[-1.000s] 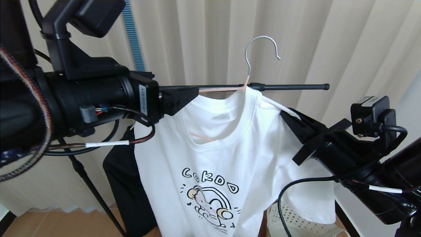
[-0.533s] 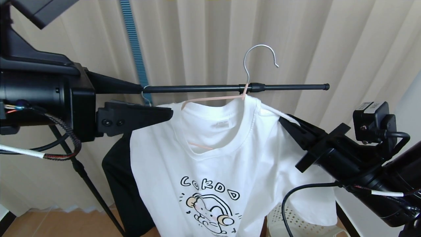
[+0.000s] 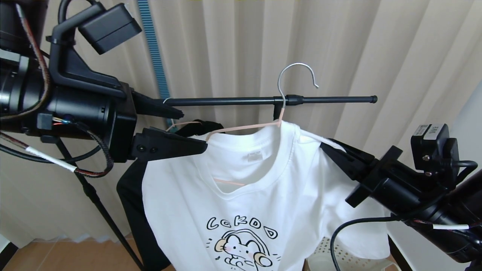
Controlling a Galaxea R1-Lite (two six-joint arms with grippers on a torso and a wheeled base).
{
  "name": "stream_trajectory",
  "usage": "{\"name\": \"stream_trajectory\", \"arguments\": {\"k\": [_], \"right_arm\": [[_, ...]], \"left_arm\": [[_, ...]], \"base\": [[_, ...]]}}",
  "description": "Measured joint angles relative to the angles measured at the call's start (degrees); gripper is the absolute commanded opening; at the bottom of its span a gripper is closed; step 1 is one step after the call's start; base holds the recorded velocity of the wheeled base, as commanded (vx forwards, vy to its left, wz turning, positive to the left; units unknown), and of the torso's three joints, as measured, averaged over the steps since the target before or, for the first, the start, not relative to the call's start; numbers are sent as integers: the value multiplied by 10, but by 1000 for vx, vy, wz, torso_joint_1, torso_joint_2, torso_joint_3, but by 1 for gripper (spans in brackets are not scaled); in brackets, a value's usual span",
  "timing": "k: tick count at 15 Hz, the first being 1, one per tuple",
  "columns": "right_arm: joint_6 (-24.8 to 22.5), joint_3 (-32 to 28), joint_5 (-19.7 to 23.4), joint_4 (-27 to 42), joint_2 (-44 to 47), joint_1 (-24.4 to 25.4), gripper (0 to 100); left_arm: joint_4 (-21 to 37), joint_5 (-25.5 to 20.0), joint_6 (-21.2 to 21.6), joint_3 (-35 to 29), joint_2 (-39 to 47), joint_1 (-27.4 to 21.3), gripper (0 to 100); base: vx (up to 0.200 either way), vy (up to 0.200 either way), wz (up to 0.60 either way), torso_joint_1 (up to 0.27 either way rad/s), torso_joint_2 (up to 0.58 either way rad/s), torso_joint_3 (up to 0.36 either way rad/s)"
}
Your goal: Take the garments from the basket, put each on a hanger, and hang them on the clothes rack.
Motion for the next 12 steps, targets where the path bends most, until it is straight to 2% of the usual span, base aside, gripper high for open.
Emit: {"name": "stream_trajectory", "arguments": {"k": [2, 4, 9, 12], "right_arm": [[15, 3, 21, 1, -5, -10, 0], [20, 4, 33, 2, -9, -19, 0], [29, 12, 62, 1, -13, -28, 0], [29, 16, 73, 1, -18, -30, 0]], "left_arm": [[32, -51, 32, -38, 29, 7, 100], [61, -81, 78, -61, 50, 15, 100], [79, -93, 154, -69, 80, 24, 100], [80, -99, 168, -68, 91, 22, 100]], "base": [[0, 0, 0, 0, 0, 0], [0, 0, 0, 0, 0, 0], [0, 0, 0, 0, 0, 0], [0, 0, 0, 0, 0, 0]]}}
